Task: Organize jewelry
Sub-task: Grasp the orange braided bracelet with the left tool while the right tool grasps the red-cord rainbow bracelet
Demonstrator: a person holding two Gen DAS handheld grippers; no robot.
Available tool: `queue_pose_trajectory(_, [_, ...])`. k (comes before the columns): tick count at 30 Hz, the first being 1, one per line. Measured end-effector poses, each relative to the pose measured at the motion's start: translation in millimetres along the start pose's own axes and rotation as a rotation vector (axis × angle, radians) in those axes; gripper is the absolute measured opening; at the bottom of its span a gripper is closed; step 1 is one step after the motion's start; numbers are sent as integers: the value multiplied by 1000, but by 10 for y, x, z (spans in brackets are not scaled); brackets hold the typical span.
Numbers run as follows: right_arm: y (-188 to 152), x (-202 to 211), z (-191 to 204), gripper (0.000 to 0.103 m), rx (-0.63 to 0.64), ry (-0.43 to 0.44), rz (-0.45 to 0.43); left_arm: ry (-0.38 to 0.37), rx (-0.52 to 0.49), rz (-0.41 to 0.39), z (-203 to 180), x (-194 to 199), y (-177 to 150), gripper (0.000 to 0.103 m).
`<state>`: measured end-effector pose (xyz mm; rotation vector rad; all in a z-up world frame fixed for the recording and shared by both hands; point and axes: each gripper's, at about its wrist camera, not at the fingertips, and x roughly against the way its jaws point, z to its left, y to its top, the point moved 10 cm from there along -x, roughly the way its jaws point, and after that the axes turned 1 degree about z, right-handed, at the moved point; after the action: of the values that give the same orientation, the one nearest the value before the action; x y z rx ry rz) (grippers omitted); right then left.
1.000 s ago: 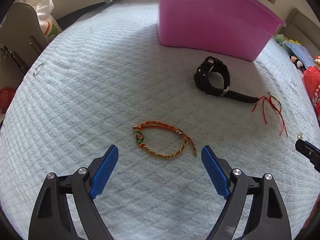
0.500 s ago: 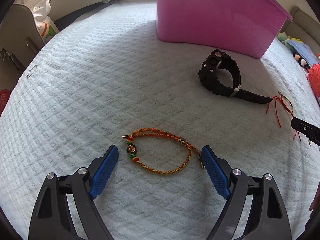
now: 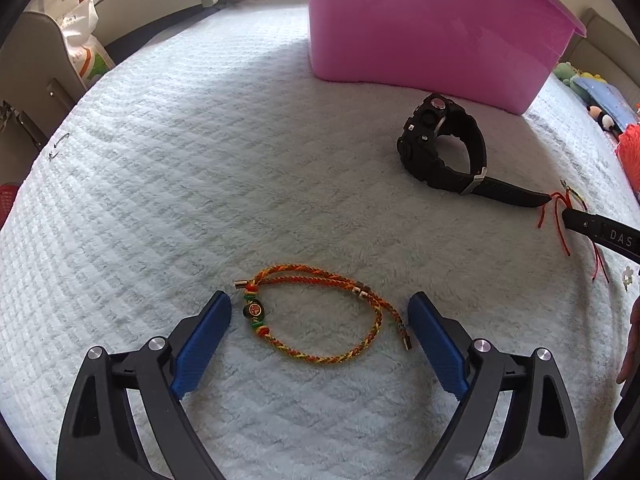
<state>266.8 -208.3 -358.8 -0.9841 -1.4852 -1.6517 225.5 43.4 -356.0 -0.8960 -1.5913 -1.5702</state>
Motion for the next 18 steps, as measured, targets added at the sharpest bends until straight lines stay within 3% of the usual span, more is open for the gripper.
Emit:
queue_pose_trajectory(7, [50,-38,14,54,18,-18,-13,11,4,-20,-87,-100,14,91])
queue_pose_trajectory(10, [37,-20,33,46,31,-18,-23,13,12,-27,-100,-98,-36,87])
queue_pose_trajectory(11, [34,-12,54,38,40,-12,-25,16,13,-28,-108,-97,-43,85])
queue_pose_trajectory(14, [12,19,132,23,68,-5,-30,16,16,-30,-101,-69,-89,75])
queue_pose_trajectory(18, [-13,64,163,16,43,13,-26,3,13,-24,-129,-8,-130,53])
